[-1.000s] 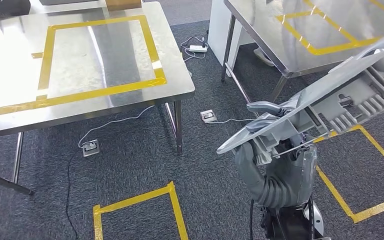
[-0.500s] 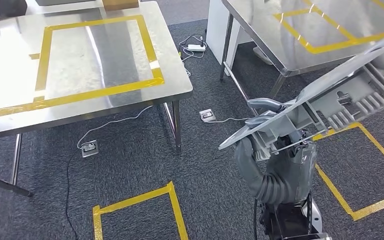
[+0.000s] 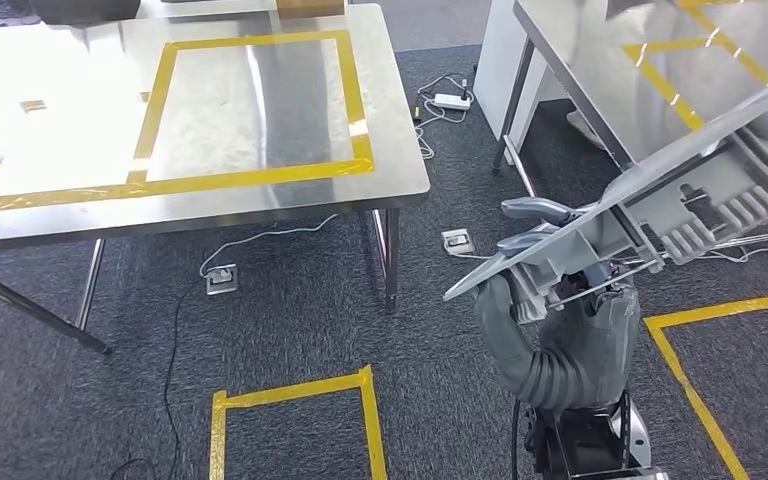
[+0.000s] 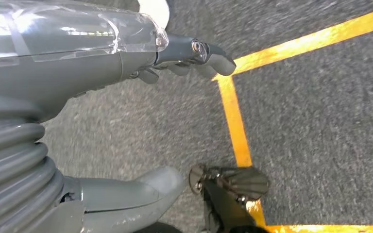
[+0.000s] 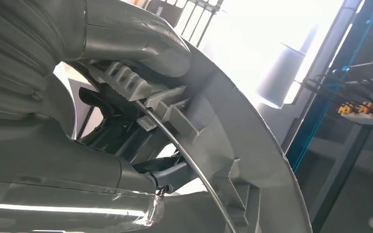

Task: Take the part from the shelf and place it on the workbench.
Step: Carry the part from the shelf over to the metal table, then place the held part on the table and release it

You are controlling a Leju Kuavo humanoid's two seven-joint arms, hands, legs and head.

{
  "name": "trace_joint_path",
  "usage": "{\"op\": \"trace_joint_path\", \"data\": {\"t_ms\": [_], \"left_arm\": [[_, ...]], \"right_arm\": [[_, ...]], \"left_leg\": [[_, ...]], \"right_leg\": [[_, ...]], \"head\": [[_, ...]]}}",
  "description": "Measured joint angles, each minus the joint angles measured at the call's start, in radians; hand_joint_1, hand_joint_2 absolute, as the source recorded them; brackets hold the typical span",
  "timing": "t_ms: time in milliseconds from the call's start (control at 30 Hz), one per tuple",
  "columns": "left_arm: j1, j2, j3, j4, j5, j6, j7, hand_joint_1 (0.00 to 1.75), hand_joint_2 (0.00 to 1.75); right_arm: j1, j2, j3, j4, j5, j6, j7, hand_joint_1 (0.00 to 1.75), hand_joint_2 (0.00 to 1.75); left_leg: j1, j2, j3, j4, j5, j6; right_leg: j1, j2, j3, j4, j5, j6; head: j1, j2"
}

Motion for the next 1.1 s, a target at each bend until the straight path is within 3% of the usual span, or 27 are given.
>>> {"op": "trace_joint_path", "data": {"t_ms": [33, 100, 167, 200, 233, 300, 367, 433, 533, 633, 767, 933, 1100], "left_arm": [[0.0, 0.0, 0.0, 0.0, 0.0, 0.0, 0.0, 0.0, 1.75], [-0.002, 0.0, 0.0, 0.0, 0.0, 0.0, -0.001, 0.0, 1.75], [-0.001, 0.0, 0.0, 0.0, 0.0, 0.0, -0.001, 0.0, 1.75], [0.0, 0.0, 0.0, 0.0, 0.0, 0.0, -0.001, 0.0, 1.75], [0.001, 0.0, 0.0, 0.0, 0.0, 0.0, -0.001, 0.0, 1.75], [0.003, 0.001, 0.0, 0.0, 0.0, 0.002, 0.0, 0.0, 1.75], [0.003, 0.002, 0.0, 0.0, 0.0, 0.005, 0.001, 0.0, 1.75], [0.003, 0.0, 0.0, 0.0, 0.0, 0.009, 0.004, 0.0, 1.75], [0.003, -0.002, 0.0, 0.0, 0.0, 0.012, 0.006, 0.0, 1.75], [0.003, -0.002, 0.0, 0.0, 0.0, 0.015, 0.008, 0.0, 1.75], [0.003, -0.002, 0.0, 0.0, 0.0, 0.02, 0.024, 0.0, 1.75], [0.003, -0.001, 0.002, 0.0, 0.007, 0.015, 0.045, 0.0, 1.75], [0.003, -0.001, 0.003, 0.0, 0.012, 0.003, 0.055, 0.0, 1.75]], "right_arm": [[-0.001, 0.001, 0.0, 0.0, 0.0, 0.0, 0.0, 1.75, 1.75], [-0.001, 0.002, 0.0, 0.0, 0.0, 0.0, 0.0, 1.75, 1.75], [0.0, 0.002, -0.001, 0.0, -0.001, 0.0, 0.001, 1.75, 1.75], [0.001, 0.002, -0.001, 0.0, -0.005, 0.0, 0.002, 1.75, 1.75], [0.001, 0.002, 0.0, 0.0, -0.011, 0.0, 0.001, 1.75, 1.75], [0.001, 0.002, 0.0, 0.0, -0.029, 0.0, -0.004, 1.75, 1.75], [-0.001, 0.002, 0.0, 0.0, -0.047, 0.0, -0.014, 1.75, 1.75], [0.0, 0.002, 0.0, 0.0, -0.059, 0.0, -0.021, 1.75, 1.75], [0.002, 0.002, -0.001, 0.0, -0.074, 0.0, -0.021, 1.75, 1.75], [0.002, 0.002, -0.001, 0.0, -0.082, 0.0, -0.02, 1.75, 1.75], [0.002, 0.002, 0.0, 0.0, -0.095, 0.0, -0.03, 1.75, 1.75], [0.002, 0.002, 0.0, 0.0, -0.107, 0.0, -0.042, 1.75, 1.75], [0.002, 0.003, 0.0, 0.0, -0.115, 0.0, -0.05, 1.75, 1.75]], "left_leg": [[-0.002, 0.031, -0.014, 0.026, -0.015, -0.005], [-0.004, 0.097, -0.075, 0.136, -0.067, -0.011], [-0.002, 0.105, -0.143, 0.249, -0.1, -0.015], [-0.002, 0.104, -0.157, 0.263, -0.09, -0.015], [-0.002, 0.104, -0.149, 0.239, -0.06, -0.015], [-0.003, 0.112, -0.093, 0.118, 0.014, -0.009], [-0.008, 0.123, -0.048, 0.03, 0.041, 0.002], [-0.01, 0.126, -0.041, 0.016, 0.035, 0.01], [-0.011, 0.121, -0.041, 0.016, 0.033, 0.015], [-0.012, 0.117, -0.039, 0.016, 0.029, 0.022], [-0.015, 0.115, -0.039, 0.016, 0.027, 0.028], [-0.015, 0.115, -0.04, 0.016, 0.028, 0.029], [-0.014, 0.115, -0.039, 0.017, 0.028, 0.029]], "right_leg": [[0.0, -0.016, 0.005, -0.007, 0.001, -0.006], [0.004, -0.048, 0.012, -0.012, -0.001, -0.017], [0.008, -0.074, 0.015, -0.01, -0.007, -0.021], [0.009, -0.083, 0.017, -0.009, -0.01, -0.021], [0.009, -0.09, 0.022, -0.008, -0.014, -0.019], [0.01, -0.1, 0.033, -0.006, -0.025, -0.011], [0.013, -0.105, 0.038, -0.001, -0.035, 0.0], [0.015, -0.104, 0.038, 0.005, -0.043, -0.003], [0.015, -0.104, 0.043, 0.001, -0.044, -0.025], [0.014, -0.105, 0.049, -0.007, -0.043, -0.025], [0.013, -0.105, 0.051, -0.014, -0.04, -0.02], [0.012, -0.105, 0.053, -0.019, -0.036, 0.007], [0.012, -0.105, 0.053, -0.019, -0.037, 0.017]], "head": [[-0.007, 0.0], [-0.021, 0.0], [-0.028, 0.0], [-0.029, 0.0], [-0.03, 0.0], [-0.033, 0.0], [-0.038, 0.0], [-0.038, 0.0], [-0.03, 0.0], [-0.021, 0.0], [-0.009, 0.0], [-0.002, 0.0], [-0.003, 0.0]]}}
